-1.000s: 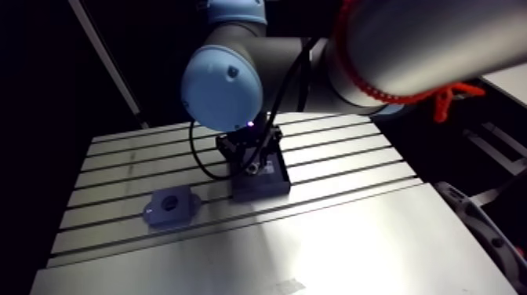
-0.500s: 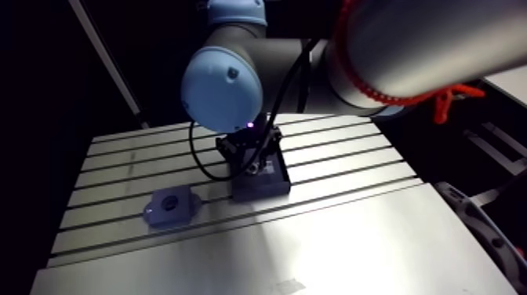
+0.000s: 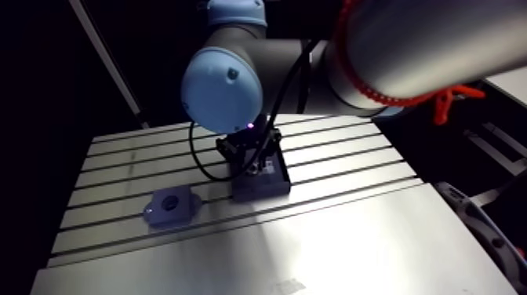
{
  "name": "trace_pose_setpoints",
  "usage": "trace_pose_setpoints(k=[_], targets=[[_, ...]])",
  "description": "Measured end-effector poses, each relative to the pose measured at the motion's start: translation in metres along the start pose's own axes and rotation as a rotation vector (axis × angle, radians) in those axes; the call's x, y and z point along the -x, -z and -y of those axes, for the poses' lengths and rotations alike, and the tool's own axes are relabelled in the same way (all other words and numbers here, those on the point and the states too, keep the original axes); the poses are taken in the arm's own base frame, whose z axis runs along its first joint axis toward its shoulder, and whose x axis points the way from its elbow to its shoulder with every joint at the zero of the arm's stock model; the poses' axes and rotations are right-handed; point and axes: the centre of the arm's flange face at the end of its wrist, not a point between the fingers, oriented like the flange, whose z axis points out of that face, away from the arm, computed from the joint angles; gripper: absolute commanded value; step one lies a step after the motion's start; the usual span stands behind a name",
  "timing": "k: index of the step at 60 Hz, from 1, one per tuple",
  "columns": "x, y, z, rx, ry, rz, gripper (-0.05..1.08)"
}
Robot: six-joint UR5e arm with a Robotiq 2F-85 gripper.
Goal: Pick up the bearing and press it into the housing until flush.
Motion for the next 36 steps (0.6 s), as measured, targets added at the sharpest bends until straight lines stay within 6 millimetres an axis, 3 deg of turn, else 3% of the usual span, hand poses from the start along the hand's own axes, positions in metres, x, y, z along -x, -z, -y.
trace_pose_setpoints(k=[36], targets=[[-0.0001,0.0035,-0.0003,-0.001,-0.001,-0.007,0.59]])
